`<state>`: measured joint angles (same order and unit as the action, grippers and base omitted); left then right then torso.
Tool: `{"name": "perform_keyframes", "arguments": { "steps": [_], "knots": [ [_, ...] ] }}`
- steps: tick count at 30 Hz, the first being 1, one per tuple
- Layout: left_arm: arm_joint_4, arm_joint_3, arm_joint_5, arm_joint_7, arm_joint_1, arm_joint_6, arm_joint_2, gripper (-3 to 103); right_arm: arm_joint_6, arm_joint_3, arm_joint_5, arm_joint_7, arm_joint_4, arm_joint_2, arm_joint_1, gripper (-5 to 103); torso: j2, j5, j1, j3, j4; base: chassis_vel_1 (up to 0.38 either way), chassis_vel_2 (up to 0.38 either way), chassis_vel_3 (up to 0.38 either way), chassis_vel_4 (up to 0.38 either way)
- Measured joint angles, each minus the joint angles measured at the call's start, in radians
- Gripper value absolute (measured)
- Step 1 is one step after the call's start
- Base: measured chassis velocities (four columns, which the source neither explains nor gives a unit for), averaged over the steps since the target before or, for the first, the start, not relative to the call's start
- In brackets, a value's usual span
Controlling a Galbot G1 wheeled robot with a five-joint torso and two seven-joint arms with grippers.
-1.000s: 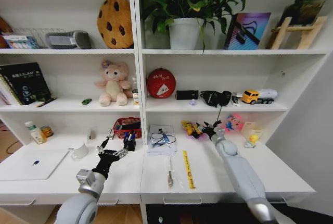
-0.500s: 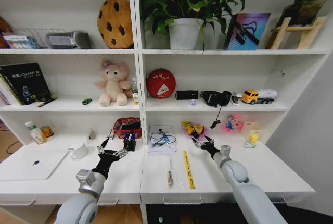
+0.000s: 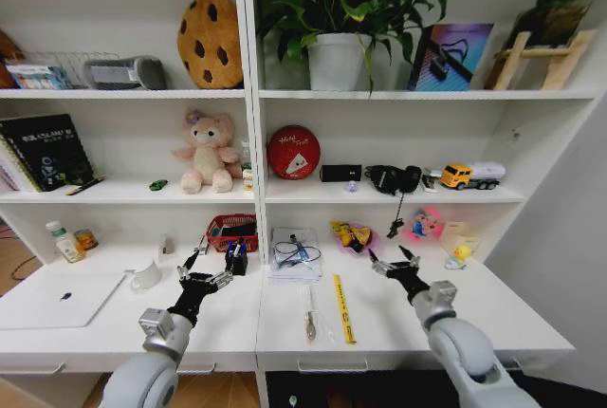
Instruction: Organize the objects on the table.
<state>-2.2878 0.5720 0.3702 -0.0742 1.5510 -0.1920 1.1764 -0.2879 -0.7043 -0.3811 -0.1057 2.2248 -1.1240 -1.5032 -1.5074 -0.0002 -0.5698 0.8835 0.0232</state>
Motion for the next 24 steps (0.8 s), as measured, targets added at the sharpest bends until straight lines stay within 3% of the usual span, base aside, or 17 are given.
{"name": "perform_keyframes", "arguments": {
  "steps": [6, 9, 24],
  "knots": [
    [0.000, 0.000, 0.000, 0.000, 0.000, 0.000, 0.000, 100, -0.048, -0.005, 0.015, -0.061, 0.088, -0.053, -0.074, 100, 0.000, 0.0001, 0.000, 0.000, 0.0000, 0.000, 0.000, 0.000, 0.000],
    [0.000, 0.000, 0.000, 0.000, 0.000, 0.000, 0.000, 100, -0.059, -0.006, 0.091, -0.070, 0.133, -0.133, -0.132, 100, 0.000, 0.0002, 0.000, 0.000, 0.0000, 0.000, 0.000, 0.000, 0.000],
    [0.000, 0.000, 0.000, 0.000, 0.000, 0.000, 0.000, 100, -0.074, -0.007, 0.127, -0.059, 0.147, -0.157, -0.135, 100, 0.000, 0.0002, 0.000, 0.000, -0.0001, 0.000, 0.000, 0.000, 0.000]
  ]
}}
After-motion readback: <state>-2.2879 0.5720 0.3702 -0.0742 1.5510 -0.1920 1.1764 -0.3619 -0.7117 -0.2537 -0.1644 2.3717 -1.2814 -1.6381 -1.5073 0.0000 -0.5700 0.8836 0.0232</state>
